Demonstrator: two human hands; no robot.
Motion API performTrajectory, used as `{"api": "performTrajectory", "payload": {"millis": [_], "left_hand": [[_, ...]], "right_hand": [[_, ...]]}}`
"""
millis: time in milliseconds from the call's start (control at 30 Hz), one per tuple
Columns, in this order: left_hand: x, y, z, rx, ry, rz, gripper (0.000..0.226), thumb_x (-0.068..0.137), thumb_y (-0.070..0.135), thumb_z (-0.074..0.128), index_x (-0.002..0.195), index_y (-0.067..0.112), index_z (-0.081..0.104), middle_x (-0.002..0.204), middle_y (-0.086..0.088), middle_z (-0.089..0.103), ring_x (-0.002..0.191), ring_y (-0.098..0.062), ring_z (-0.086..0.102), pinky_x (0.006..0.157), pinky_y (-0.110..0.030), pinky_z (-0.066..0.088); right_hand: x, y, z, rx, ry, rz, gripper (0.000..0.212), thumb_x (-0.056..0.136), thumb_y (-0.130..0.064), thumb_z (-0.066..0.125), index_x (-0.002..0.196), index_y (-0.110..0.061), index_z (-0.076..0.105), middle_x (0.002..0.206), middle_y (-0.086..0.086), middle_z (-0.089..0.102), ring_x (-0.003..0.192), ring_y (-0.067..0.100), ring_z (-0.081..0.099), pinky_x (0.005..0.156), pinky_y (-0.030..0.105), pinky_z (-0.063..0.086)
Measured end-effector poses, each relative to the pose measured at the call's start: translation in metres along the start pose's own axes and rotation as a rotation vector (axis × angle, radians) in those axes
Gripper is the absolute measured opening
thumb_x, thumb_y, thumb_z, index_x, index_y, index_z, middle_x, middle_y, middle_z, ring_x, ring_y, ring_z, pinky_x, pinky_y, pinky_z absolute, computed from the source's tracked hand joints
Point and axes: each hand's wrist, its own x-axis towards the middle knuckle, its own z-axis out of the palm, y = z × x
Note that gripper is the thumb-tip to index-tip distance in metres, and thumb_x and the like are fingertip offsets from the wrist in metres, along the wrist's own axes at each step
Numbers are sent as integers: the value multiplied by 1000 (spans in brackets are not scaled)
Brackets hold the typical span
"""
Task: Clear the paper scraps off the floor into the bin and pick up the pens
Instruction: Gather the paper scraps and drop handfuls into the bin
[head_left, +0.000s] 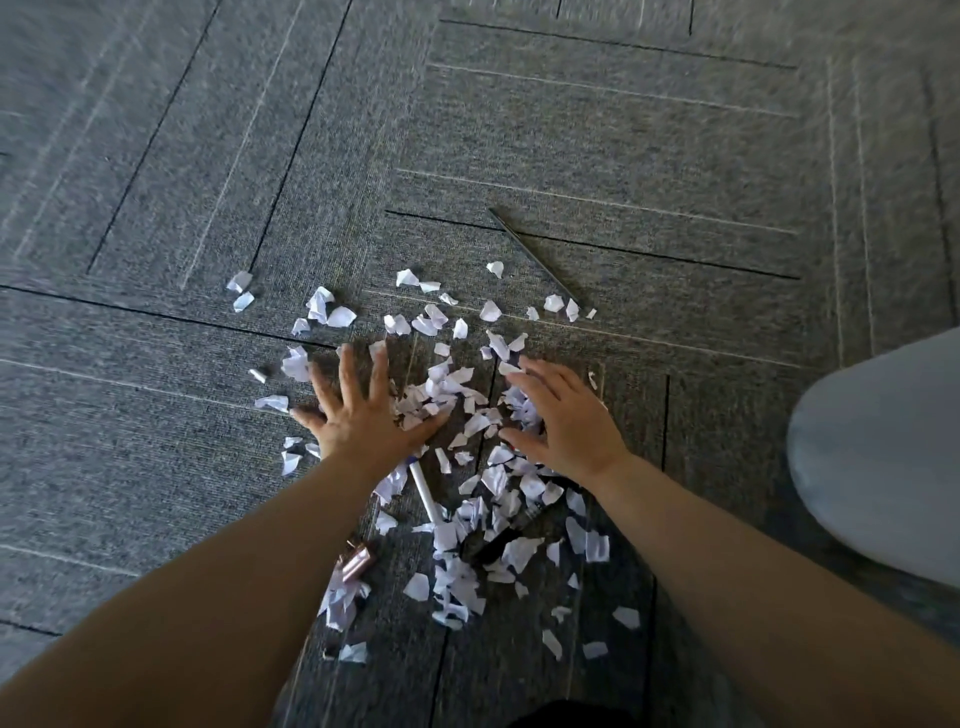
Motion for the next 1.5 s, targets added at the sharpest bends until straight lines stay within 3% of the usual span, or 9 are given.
{"api": "performTrajectory", "payload": {"millis": [300, 433, 500, 567, 767, 1000, 1133, 1267, 1500], "left_hand": [[-2, 4, 2, 79, 71, 461, 82, 83, 66, 29, 132, 34, -28, 152, -6, -22, 139, -30, -16, 109, -46, -9], [0, 10, -5, 70, 130, 476, 62, 90, 52, 37, 142, 35, 7, 149, -7, 12, 130, -29, 24, 108, -44, 25], [-2, 14, -5, 56, 143, 479, 48, 92, 40, 42, 136, 32, 24, 140, -8, 26, 121, -26, 34, 101, -40, 35], [-3, 16, 0, 66, 138, 452, 43, 92, 24, 47, 131, 26, 30, 134, -8, 32, 116, -23, 39, 98, -37, 41], [-1, 22, -4, 4, 132, 458, 30, 93, 13, 45, 122, 14, 35, 118, -4, 47, 98, -17, 52, 82, -29, 47], [-16, 45, -67, -90, 190, 613, 28, 97, 25, 36, 117, 6, 41, 106, -11, 57, 72, -20, 50, 61, -31, 37], [-25, 74, -116, -159, 258, 691, 26, 97, 25, 37, 110, 4, 43, 100, -17, 60, 76, -30, 56, 59, -32, 34], [-63, 119, -168, -225, 290, 857, 26, 96, 26, 38, 107, 4, 46, 93, -14, 58, 78, -33, 58, 59, -36, 39], [-142, 210, -236, -377, 385, 1154, 27, 95, 28, 42, 101, 2, 49, 97, -21, 61, 82, -39, 57, 58, -32, 30]], "right_hand": [[39, -22, -1, -185, -226, 27, 100, 70, -76, 41, 136, -37, -22, 146, -2, -29, 138, 22, -21, 111, 42, -10], [44, -19, -4, -220, -177, 40, 83, 77, -64, 50, 143, -27, 17, 155, 7, 10, 140, 32, 9, 113, 50, 12], [40, -17, -2, -269, -54, 0, 61, 74, -41, 70, 123, -13, 49, 132, 18, 47, 117, 39, 44, 97, 50, 42], [33, -16, 1, -294, 35, -17, 44, 66, -24, 79, 100, -7, 57, 104, 19, 59, 90, 36, 57, 75, 42, 53], [17, -14, -7, -150, 130, 52, 23, 82, -21, 66, 88, -1, 55, 80, 18, 61, 61, 31, 58, 43, 33, 48], [0, -36, -65, 102, 349, 312, 28, 93, -25, 50, 91, 2, 52, 73, 7, 45, 62, 23, 40, 57, 30, 27], [-24, -49, -115, 171, 470, 383, 24, 93, -23, 50, 96, 0, 53, 73, 9, 51, 62, 26, 47, 56, 31, 31], [-68, -62, -173, 207, 602, 446, 23, 92, -20, 51, 103, 0, 55, 97, 12, 63, 81, 25, 59, 62, 26, 47], [-148, -77, -270, 41, 926, 516, 18, 90, -15, 54, 85, 2, 54, 80, 21, 63, 70, 19, 53, 60, 21, 30]]}}
